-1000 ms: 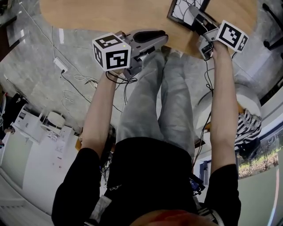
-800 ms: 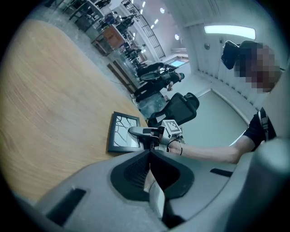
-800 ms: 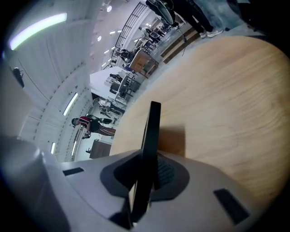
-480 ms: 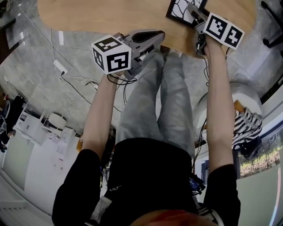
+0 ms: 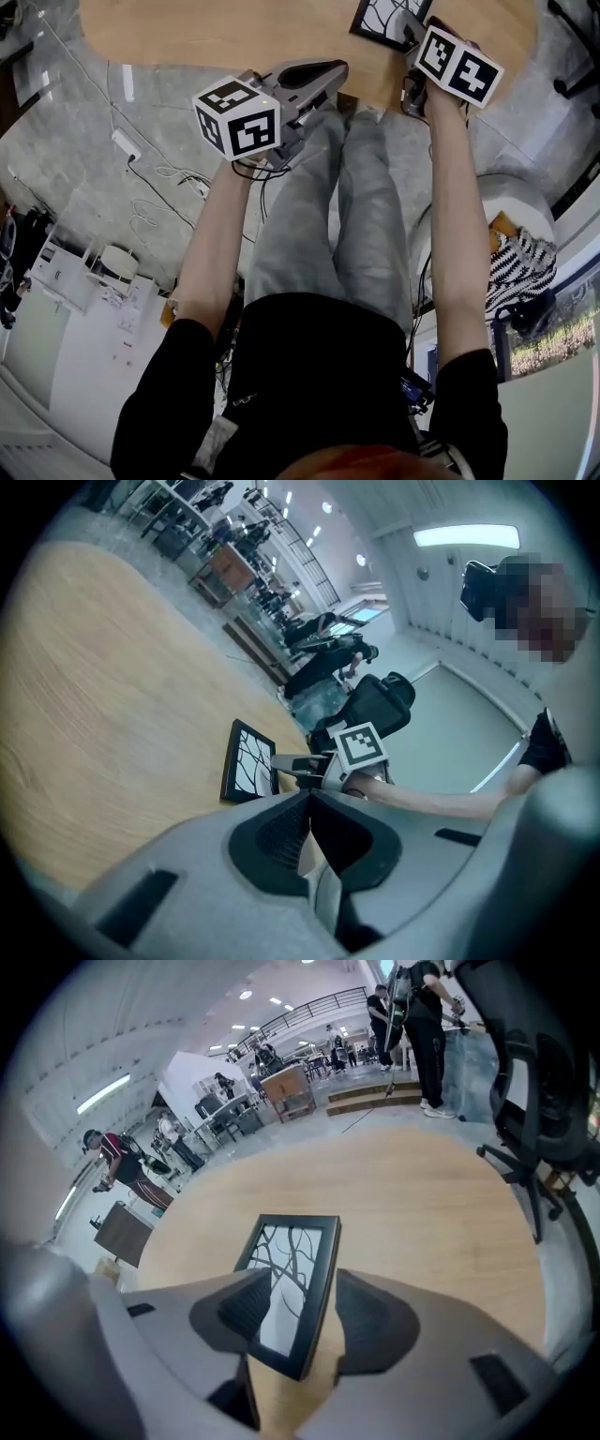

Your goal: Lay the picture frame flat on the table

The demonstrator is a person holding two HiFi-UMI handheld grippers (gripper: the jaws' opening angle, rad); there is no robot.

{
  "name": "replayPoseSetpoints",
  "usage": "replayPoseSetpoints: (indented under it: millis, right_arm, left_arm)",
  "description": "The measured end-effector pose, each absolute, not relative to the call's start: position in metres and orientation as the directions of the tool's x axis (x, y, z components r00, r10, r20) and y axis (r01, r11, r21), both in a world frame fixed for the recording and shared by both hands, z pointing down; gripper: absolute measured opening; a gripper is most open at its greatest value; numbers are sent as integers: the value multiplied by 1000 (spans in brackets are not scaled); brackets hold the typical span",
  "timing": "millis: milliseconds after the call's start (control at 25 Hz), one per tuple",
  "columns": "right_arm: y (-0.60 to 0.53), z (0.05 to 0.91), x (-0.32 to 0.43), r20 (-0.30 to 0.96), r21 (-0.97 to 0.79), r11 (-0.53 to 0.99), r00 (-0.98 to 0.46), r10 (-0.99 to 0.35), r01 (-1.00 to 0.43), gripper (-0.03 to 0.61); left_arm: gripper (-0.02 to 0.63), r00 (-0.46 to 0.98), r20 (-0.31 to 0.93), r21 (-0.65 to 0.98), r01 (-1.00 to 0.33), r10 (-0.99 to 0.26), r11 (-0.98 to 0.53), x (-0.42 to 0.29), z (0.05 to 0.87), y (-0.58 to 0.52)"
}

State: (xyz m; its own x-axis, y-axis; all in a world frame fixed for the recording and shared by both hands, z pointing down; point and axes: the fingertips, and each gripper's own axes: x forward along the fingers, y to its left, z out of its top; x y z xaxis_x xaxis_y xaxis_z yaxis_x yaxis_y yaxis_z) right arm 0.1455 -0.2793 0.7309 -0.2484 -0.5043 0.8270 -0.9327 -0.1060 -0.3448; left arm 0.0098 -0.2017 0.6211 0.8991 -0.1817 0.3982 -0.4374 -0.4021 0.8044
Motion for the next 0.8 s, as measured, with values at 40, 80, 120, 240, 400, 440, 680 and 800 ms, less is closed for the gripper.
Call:
replayPoseSetpoints:
  millis: [40, 80, 120, 240, 400, 440, 680, 800]
  right_arm:
    - [-277, 723, 147, 813, -359, -110, -252, -525, -927, 202]
    - [-275, 712, 148, 794, -376, -114, -257, -551, -919, 174]
    - [-273, 701, 150, 771, -397, -117, -262, -581, -910, 114]
    - [-264, 658, 151, 681, -484, -109, -295, -670, -869, 27]
    - [-246, 582, 152, 583, -534, -65, -311, -750, -843, 15]
    - [-241, 560, 152, 562, -533, -49, -310, -767, -845, 15]
    - [-235, 407, 167, 385, -533, 24, -268, -883, -846, 12]
    - [-243, 339, 178, 297, -509, 34, -212, -931, -860, 11]
  left_arm:
    - [9, 890, 406, 789, -455, -207, -412, 9, 618, -205]
    - [9, 880, 413, 772, -476, -237, -422, 9, 614, -209]
    - [9, 867, 418, 752, -497, -270, -432, 8, 608, -214]
    - [9, 825, 425, 694, -561, -373, -451, 13, 583, -227]
    - [9, 764, 417, 617, -636, -493, -463, 22, 522, -237]
    - [9, 747, 418, 599, -654, -517, -462, 24, 503, -236]
    - [9, 656, 384, 495, -740, -650, -455, 33, 382, -236]
    - [9, 623, 327, 448, -764, -710, -464, 33, 322, -243]
